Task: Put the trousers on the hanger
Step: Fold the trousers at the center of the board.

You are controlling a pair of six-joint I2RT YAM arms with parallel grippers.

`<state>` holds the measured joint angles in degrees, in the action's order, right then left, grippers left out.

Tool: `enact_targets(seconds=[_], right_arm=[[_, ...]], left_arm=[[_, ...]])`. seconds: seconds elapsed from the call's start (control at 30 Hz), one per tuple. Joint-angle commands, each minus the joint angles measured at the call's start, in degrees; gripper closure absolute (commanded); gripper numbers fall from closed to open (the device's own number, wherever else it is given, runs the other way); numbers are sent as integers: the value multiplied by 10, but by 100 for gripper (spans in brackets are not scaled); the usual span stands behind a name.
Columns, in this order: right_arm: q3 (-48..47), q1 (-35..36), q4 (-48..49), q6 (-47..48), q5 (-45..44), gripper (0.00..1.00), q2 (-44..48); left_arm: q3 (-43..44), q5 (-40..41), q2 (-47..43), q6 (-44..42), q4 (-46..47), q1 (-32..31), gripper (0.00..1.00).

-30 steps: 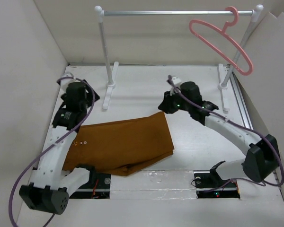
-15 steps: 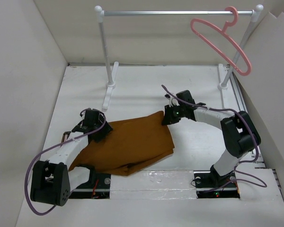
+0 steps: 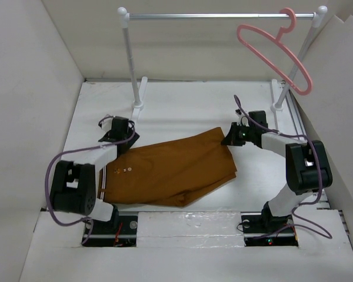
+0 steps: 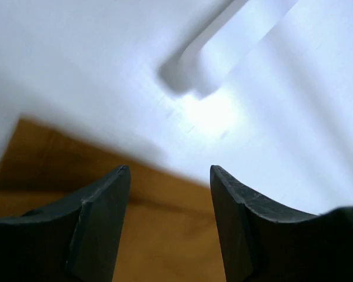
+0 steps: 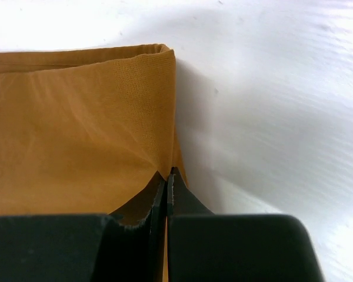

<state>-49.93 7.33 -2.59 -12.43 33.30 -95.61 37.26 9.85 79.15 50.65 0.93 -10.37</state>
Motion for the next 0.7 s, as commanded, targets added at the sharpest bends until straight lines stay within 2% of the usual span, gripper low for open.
enact_targets(seconds=[0.0, 0.07, 0.1, 0.13, 0.17, 0.23, 0.27, 0.33, 0.37, 0.4, 0.43, 0.47, 0.5, 0.57, 0.63, 0.67], right_arm=[[21, -20, 0, 25, -32, 100, 45], [20, -26, -11, 25, -32, 93, 52], [12, -26, -18, 28, -33, 82, 56], [4, -26, -42, 33, -37, 77, 63], [-4, -26, -53, 44, -41, 62, 69], [-29, -26, -76, 59, -54, 52, 91], [-37, -26, -104, 76, -60, 48, 99], [-56, -15, -140, 92, -79, 47, 116], [-60, -8, -150, 106, -85, 44, 131], [-63, 1, -159, 112, -89, 45, 139], [-65, 12, -174, 117, -99, 48, 146], [-65, 39, -181, 117, -104, 61, 155], [-63, 56, -187, 135, -107, 69, 160], [-54, 103, -198, 136, -108, 98, 164], [-37, 132, -191, 130, -106, 100, 174], [2, 153, -177, 110, -107, 100, 183]], left_arm=[[122, 54, 55, -33, 34, -4, 47], [192, 50, 73, -54, 20, -4, 47], [213, 35, 85, -79, 7, -4, 45], [235, 22, 85, -87, -29, -4, 45], [265, -1, 81, -95, -79, -10, 45], [260, -16, 35, -121, -115, -39, 45], [224, -18, 6, -122, -137, -52, 46], [174, -35, -83, -102, -154, -85, 69], [115, -68, -142, -89, -170, -93, 83], [87, -87, -171, -74, -178, -101, 100], [57, -117, -194, -38, -189, -101, 100], [1, -157, -215, -18, -204, -101, 100], [-23, -178, -249, 0, -209, -101, 100], [-89, -220, -284, 48, -208, -101, 100], [-124, -242, -293, 71, -190, -101, 100], [-161, -236, -275, 89, -158, -92, 100]])
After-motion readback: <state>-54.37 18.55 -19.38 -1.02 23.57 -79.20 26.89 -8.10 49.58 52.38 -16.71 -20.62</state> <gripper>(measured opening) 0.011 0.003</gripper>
